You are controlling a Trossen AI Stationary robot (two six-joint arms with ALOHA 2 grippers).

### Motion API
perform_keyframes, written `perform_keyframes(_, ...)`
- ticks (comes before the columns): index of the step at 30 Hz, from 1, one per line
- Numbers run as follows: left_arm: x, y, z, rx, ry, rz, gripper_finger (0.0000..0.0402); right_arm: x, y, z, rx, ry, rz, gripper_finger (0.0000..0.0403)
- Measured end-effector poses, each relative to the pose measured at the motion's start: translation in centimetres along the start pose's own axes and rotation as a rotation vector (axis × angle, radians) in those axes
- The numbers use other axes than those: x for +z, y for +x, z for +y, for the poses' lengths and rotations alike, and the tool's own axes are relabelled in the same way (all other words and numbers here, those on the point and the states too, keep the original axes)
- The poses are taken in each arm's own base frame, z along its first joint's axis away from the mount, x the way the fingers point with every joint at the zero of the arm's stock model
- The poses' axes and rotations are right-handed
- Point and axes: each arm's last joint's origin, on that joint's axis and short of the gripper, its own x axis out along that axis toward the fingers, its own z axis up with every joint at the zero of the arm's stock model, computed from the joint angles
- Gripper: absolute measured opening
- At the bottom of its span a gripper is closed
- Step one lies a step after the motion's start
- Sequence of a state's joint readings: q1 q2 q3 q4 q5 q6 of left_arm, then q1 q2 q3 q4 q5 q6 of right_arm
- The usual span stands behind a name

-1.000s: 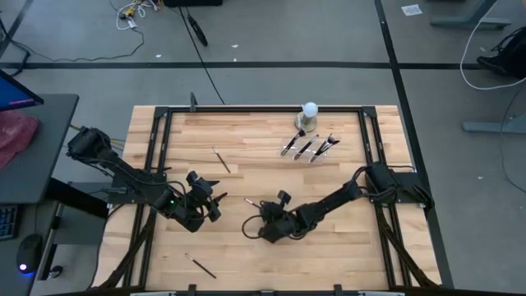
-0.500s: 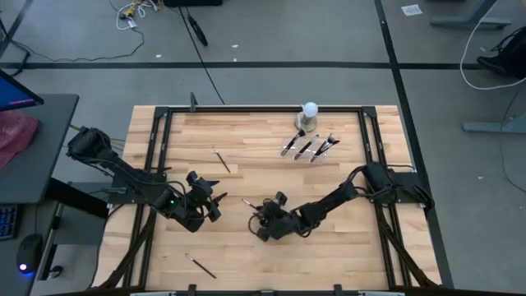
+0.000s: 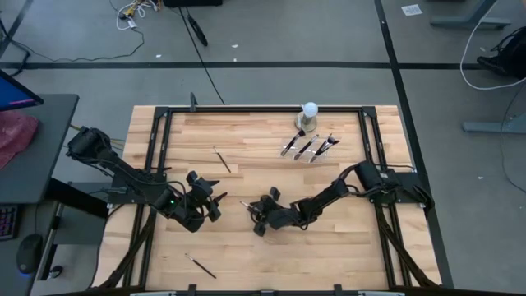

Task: Put items in baskets/containers
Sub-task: Put the eyeshadow brush into the transparent organizer

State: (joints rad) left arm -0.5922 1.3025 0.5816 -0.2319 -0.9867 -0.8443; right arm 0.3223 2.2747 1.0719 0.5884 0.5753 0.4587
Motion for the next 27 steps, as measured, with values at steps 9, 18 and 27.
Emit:
perform_keyframes(9, 0.0, 0.0, 0.0, -0.001, -0.004, -0.002, 0.0238, -0.5, 0.1, -0.3, -0.026, -0.062, 0.046, 0.0016)
perform_keyframes(18, -0.1, -0.3, -0.2, -0.014, 0.046, -0.002, 0.0238, -0.1, -0.6, 0.2, -0.008, -0.118, 0.054, 0.0008)
perform_keyframes(27, -0.8, -1.5, -1.2, -0.085, 0.152, -0.023, 0.0238, 0.7, -2.6, 1.7, 0.005, -0.145, 0.018, 0.0008)
